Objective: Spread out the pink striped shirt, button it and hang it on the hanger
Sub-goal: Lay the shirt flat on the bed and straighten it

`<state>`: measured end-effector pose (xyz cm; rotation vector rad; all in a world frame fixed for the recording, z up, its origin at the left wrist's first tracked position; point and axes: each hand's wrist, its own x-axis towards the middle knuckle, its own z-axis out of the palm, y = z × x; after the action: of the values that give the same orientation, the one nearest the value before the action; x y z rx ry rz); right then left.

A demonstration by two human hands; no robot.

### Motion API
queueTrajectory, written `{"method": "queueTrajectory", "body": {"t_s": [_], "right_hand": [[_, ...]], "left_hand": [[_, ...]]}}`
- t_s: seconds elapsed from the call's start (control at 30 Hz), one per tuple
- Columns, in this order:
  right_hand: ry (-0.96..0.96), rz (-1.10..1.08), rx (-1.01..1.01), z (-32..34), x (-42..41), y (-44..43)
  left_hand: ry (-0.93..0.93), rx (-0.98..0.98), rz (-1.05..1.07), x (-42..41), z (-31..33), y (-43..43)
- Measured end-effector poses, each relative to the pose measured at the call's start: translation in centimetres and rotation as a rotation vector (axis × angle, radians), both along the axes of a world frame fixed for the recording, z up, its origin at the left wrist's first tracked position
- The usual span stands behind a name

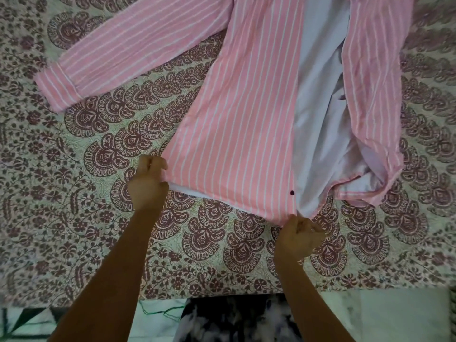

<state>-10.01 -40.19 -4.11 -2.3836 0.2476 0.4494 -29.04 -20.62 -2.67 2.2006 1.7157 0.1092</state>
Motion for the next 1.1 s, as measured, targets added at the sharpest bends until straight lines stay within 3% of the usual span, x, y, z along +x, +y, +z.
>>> {"method": "queueTrajectory", "body": {"t_s": [0.1,0.17,0.33,0.4,0.63,0.8,0.9,1.1], "right_hand": [[0.209,-0.034,-0.004,-1.1,-0.8,-0.5],[0.203,-0.002,-0.002,-1.4,-0.5,-0.3],[0.114,0.108,0.089,-1.1,1.1,0.0],[0.1,0.106,0.104,-0.9,1.6,0.4],[-0.002,0.292,0.091,-0.5,2.0,-0.2],[0.04,0.414,0.135,-0.5,1.3,0.3],[0.126,0.464,0.035,-0.9,1.4,2.1],[0.138,0.289,-0.019,-1.3,1.6,3.9]], "left_hand": [[0.169,-0.116,0.135,-0.1,-0.1,-0.1],[0.193,-0.2,0.121,0.1,-0.1,0.3],[0.144,-0.037,-0.306,-0.1,-0.5,0.8],[0.089,0.014,-0.354,-0.7,-0.6,0.8],[0.051,0.006,-0.207,-3.6,-1.3,0.7],[0.04,-0.038,-0.234,-4.3,-1.8,0.8],[0.033,-0.033,-0.21,-4.3,-2.0,0.7],[0.006,-0.088,-0.172,-4.1,-2.3,0.7]]}}
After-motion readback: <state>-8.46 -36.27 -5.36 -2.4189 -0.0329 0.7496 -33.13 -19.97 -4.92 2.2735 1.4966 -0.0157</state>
